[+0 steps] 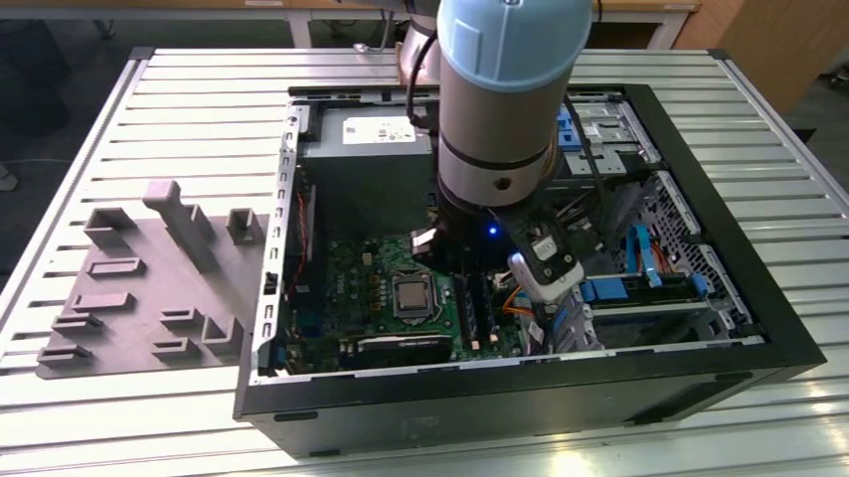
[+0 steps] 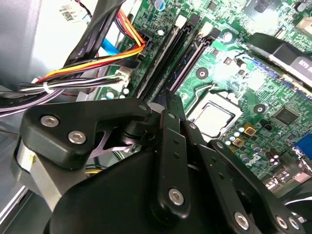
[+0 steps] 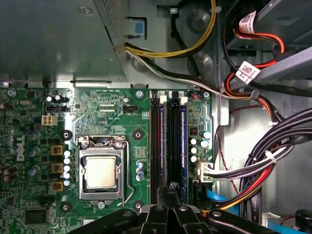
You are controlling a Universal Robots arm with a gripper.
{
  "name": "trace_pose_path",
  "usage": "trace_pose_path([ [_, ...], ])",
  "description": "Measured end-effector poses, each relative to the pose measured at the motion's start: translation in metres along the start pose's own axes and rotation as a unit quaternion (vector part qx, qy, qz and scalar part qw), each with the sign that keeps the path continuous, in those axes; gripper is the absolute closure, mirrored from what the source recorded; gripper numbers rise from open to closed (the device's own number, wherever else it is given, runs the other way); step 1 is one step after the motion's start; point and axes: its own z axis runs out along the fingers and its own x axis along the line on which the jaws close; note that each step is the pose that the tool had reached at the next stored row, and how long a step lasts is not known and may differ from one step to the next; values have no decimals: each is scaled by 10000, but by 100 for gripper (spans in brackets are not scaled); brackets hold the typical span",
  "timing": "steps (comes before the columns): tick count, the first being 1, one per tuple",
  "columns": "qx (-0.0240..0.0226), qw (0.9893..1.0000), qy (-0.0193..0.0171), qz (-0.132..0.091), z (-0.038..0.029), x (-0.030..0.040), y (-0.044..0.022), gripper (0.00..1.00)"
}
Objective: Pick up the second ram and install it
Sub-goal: 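Press down the second ram until it locks into place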
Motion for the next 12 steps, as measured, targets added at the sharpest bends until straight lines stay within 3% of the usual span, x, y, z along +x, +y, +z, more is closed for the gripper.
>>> trace_pose_path([
  [12, 0, 10000, 0, 0, -2, -1, -55, 89],
])
